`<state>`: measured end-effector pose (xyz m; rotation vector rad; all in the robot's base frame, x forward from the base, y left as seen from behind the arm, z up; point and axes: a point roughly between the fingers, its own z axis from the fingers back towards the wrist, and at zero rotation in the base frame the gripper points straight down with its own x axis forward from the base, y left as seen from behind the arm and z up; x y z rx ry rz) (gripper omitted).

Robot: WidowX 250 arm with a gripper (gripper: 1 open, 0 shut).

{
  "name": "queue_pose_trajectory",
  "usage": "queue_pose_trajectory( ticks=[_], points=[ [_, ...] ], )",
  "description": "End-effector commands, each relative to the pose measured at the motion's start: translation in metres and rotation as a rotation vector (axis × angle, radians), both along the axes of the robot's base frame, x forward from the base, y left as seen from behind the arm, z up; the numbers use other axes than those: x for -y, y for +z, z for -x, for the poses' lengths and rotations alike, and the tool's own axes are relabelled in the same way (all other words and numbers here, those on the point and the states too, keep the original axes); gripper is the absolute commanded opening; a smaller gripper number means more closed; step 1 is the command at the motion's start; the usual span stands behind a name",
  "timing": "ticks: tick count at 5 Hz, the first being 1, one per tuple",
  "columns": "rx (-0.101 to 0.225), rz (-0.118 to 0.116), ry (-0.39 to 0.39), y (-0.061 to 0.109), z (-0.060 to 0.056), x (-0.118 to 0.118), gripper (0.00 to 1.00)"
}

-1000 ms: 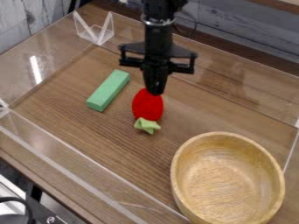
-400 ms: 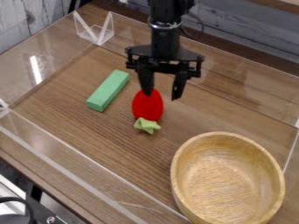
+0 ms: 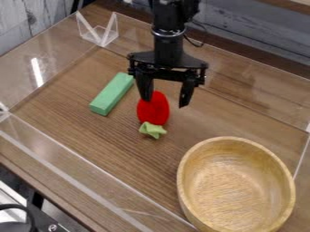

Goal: Move the red object to the right side of the table

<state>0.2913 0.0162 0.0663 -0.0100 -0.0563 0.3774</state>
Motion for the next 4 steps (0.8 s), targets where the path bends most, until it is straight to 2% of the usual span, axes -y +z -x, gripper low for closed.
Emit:
queue_pose_trajectory(
  ticks=[1, 2, 3, 4],
  points=[
    [0.021, -0.017, 0.023, -0.001, -0.002, -0.006, 1.0],
    [0.014, -0.028, 0.028, -0.01, -0.002, -0.006, 1.0],
    [0.008, -0.032, 0.033, -0.015, -0.002, -0.006, 0.0],
    [0.005, -0.016, 0.035, -0.006, -0.003, -0.006, 0.0]
  ],
)
